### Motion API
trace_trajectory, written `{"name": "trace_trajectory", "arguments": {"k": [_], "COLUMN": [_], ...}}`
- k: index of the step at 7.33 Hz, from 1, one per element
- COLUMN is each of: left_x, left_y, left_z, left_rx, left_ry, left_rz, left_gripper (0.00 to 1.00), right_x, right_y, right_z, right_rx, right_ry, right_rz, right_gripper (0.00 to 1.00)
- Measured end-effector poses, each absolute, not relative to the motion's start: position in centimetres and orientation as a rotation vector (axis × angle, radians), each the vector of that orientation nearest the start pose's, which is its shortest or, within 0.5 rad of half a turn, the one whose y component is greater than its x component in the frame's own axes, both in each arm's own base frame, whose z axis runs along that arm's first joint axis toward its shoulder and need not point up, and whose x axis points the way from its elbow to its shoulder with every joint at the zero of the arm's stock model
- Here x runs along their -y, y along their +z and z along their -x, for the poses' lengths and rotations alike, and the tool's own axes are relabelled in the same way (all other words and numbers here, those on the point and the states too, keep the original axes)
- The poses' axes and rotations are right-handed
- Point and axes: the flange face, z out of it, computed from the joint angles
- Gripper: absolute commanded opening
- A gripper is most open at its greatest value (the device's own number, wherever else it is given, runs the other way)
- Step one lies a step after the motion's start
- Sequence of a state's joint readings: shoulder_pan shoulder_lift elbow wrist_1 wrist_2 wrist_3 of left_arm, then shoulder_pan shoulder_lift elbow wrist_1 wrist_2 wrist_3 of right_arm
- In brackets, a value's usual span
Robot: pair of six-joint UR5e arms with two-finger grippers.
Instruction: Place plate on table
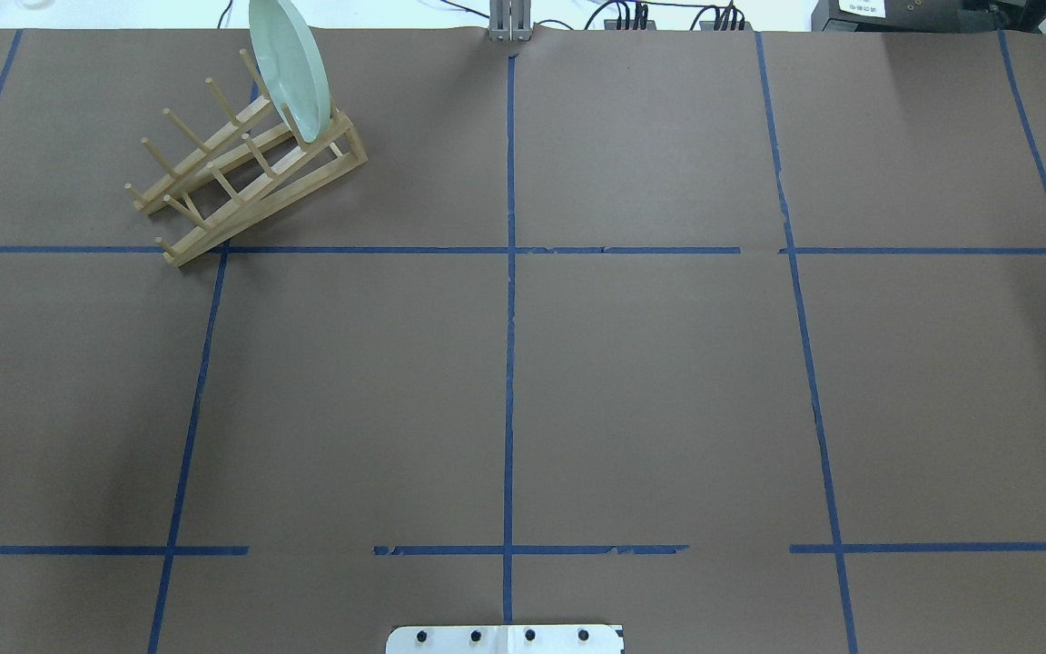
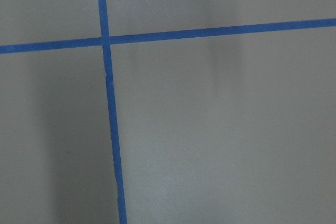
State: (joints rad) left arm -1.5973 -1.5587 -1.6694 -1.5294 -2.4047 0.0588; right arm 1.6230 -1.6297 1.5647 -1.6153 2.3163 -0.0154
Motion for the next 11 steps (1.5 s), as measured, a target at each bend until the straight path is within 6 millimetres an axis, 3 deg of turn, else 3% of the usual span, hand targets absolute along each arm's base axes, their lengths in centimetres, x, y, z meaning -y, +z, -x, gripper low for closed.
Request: {"name": "trace_trajectory", "arguments": {"k": [2, 7, 8, 11], "left_x": [48.9, 48.6, 48.7, 52.5], "left_y": [60.7, 62.1, 61.4, 55.8], "left_z": [7.2, 7.2, 6.9, 5.8], "left_rx": [-0.836, -0.860, -0.908, -1.013], "left_ry": [0.053, 0.037, 0.028, -0.041], "left_rz": [-0.092, -0.072, -0.076, -0.193], "left_gripper": [1.00, 1.00, 1.00, 1.00], "right_x": [45.3, 45.3, 45.3, 45.3], "right_y": [69.6, 69.6, 69.6, 69.6], "right_z": [-8.9, -8.9, -8.9, -8.9], "right_rx": [0.748, 0.748, 0.748, 0.748], "right_ry": [0.076, 0.076, 0.076, 0.076], "right_rz": [0.080, 0.079, 0.079, 0.079], "right_gripper": [1.00, 1.00, 1.00, 1.00]}}
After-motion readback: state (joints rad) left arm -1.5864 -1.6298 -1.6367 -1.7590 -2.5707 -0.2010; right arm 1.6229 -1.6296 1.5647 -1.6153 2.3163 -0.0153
